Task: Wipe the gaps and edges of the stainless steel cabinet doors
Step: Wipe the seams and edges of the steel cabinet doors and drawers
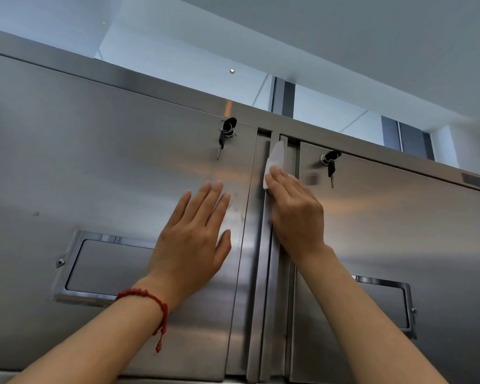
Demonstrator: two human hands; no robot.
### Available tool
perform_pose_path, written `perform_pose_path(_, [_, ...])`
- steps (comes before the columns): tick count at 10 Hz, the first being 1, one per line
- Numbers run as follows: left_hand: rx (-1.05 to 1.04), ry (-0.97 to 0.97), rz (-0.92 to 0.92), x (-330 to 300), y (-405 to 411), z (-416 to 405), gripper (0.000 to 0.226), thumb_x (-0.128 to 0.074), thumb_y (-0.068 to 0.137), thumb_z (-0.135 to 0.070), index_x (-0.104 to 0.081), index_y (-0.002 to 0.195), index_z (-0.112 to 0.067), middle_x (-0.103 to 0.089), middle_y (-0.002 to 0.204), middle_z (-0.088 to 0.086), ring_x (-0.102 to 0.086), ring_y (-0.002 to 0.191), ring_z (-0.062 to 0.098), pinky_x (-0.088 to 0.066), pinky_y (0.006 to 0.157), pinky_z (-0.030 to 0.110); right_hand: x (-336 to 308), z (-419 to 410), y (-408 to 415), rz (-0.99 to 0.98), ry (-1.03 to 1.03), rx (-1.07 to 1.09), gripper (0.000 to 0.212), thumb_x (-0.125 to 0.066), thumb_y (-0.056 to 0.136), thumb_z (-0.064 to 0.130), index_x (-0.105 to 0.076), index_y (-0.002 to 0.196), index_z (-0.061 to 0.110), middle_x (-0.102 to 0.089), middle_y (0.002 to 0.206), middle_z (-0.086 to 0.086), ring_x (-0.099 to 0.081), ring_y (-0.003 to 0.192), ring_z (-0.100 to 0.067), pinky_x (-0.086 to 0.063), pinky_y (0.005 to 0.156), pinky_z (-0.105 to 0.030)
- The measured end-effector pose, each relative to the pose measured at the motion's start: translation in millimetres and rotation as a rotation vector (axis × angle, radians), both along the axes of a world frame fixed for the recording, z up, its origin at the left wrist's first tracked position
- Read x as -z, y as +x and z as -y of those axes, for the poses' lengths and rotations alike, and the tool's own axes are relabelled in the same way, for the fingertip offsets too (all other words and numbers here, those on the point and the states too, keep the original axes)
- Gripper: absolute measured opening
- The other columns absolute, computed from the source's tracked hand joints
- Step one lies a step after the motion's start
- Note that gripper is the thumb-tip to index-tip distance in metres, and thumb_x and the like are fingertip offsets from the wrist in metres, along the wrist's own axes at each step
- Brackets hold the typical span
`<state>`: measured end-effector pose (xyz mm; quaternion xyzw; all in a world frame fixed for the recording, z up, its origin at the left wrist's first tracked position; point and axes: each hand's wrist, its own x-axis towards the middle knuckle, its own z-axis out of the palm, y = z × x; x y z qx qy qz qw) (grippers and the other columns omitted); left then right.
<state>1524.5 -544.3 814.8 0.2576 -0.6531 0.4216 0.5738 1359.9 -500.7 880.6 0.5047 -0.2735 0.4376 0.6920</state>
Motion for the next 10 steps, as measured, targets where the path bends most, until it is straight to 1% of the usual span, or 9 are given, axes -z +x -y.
perform_pose_path(1, [0.000, 0.004, 0.003, -0.3, -0.2, 0.1, 0.056, -0.032, 0.090, -0.032, -0.048, 0.134, 0.000, -0.043, 0.141, 0.019, -0.039, 0.132, 0.033, -0.037, 0.104, 0.053, 6.4, 1.9, -1.1, 0.001, -0.016, -0.007, 0.026, -0.054, 0.084, -0.002, -0.070, 0.104, -0.005, -0.067, 0.109, -0.021, -0.066, 0.101, -0.031, -0.048, 0.092, -0.042])
perform_pose_path(3, [0.002, 0.006, 0.006, 0.0, 0.0, 0.0, 0.056, -0.032, 0.090, -0.032, -0.048, 0.133, 0.000, -0.043, 0.141, 0.020, -0.039, 0.132, 0.034, -0.038, 0.103, 0.054, 5.3, 1.4, -5.4, -0.019, 0.003, -0.009, 0.027, -0.068, 0.076, -0.008, -0.070, 0.103, -0.005, -0.067, 0.108, -0.021, -0.067, 0.099, -0.032, -0.050, 0.090, -0.043])
perform_pose_path(4, [0.005, 0.003, 0.001, 0.1, 0.1, -0.4, 0.056, -0.032, 0.090, -0.032, -0.049, 0.133, 0.000, -0.043, 0.141, 0.019, -0.040, 0.132, 0.034, -0.038, 0.103, 0.054, -4.3, 0.6, -1.1, 0.003, 0.014, -0.006, 0.029, -0.067, 0.074, -0.010, -0.070, 0.103, -0.006, -0.067, 0.108, -0.022, -0.067, 0.099, -0.033, -0.049, 0.090, -0.043])
perform_pose_path(5, [0.003, 0.006, 0.000, -0.2, 0.2, -0.7, 0.057, -0.032, 0.090, -0.032, -0.048, 0.134, 0.000, -0.043, 0.141, 0.019, -0.039, 0.132, 0.033, -0.038, 0.104, 0.053, 0.3, 1.7, 0.8, 0.016, -0.023, -0.017, 0.024, -0.058, 0.082, -0.005, -0.070, 0.103, -0.005, -0.067, 0.108, -0.021, -0.067, 0.100, -0.032, -0.048, 0.092, -0.042])
perform_pose_path(6, [0.006, 0.000, -0.003, 0.5, 0.4, 0.2, 0.056, -0.032, 0.090, -0.032, -0.048, 0.133, 0.000, -0.043, 0.141, 0.019, -0.040, 0.132, 0.033, -0.038, 0.103, 0.054, 10.6, 4.5, -1.0, -0.008, -0.050, -0.027, 0.028, -0.048, 0.087, 0.001, -0.071, 0.103, -0.005, -0.068, 0.108, -0.020, -0.066, 0.101, -0.031, -0.049, 0.092, -0.041])
perform_pose_path(7, [0.010, -0.006, -0.004, 0.5, 0.2, 0.6, 0.056, -0.032, 0.090, -0.033, -0.049, 0.133, 0.000, -0.044, 0.141, 0.019, -0.040, 0.132, 0.033, -0.038, 0.103, 0.054, 6.8, 4.4, -2.7, -0.012, -0.039, -0.023, 0.023, -0.058, 0.085, -0.002, -0.070, 0.103, -0.005, -0.067, 0.108, -0.021, -0.067, 0.100, -0.032, -0.052, 0.090, -0.043])
perform_pose_path(8, [0.015, -0.004, -0.005, 0.7, 0.0, 0.7, 0.056, -0.032, 0.090, -0.033, -0.048, 0.133, -0.001, -0.043, 0.141, 0.019, -0.039, 0.132, 0.033, -0.037, 0.104, 0.054, -3.2, 1.9, 0.6, 0.008, -0.032, -0.023, 0.025, -0.053, 0.085, -0.001, -0.071, 0.103, -0.005, -0.067, 0.108, -0.021, -0.067, 0.099, -0.032, -0.050, 0.090, -0.043])
perform_pose_path(9, [0.012, 0.002, -0.004, 0.7, 0.0, 0.5, 0.056, -0.032, 0.090, -0.032, -0.048, 0.134, -0.001, -0.043, 0.141, 0.018, -0.039, 0.132, 0.032, -0.037, 0.104, 0.053, -2.7, 3.5, 2.7, 0.036, -0.021, -0.030, 0.024, -0.059, 0.082, -0.004, -0.070, 0.104, -0.005, -0.067, 0.109, -0.021, -0.067, 0.100, -0.031, -0.048, 0.092, -0.042])
perform_pose_path(10, [0.013, 0.003, -0.002, 0.7, 0.3, 0.0, 0.056, -0.032, 0.090, -0.032, -0.048, 0.134, 0.000, -0.043, 0.141, 0.019, -0.039, 0.133, 0.033, -0.037, 0.105, 0.053, 5.6, 5.5, 1.1, 0.042, -0.013, -0.045, 0.025, -0.066, 0.079, -0.006, -0.070, 0.104, -0.005, -0.067, 0.109, -0.021, -0.067, 0.100, -0.031, -0.050, 0.091, -0.042])
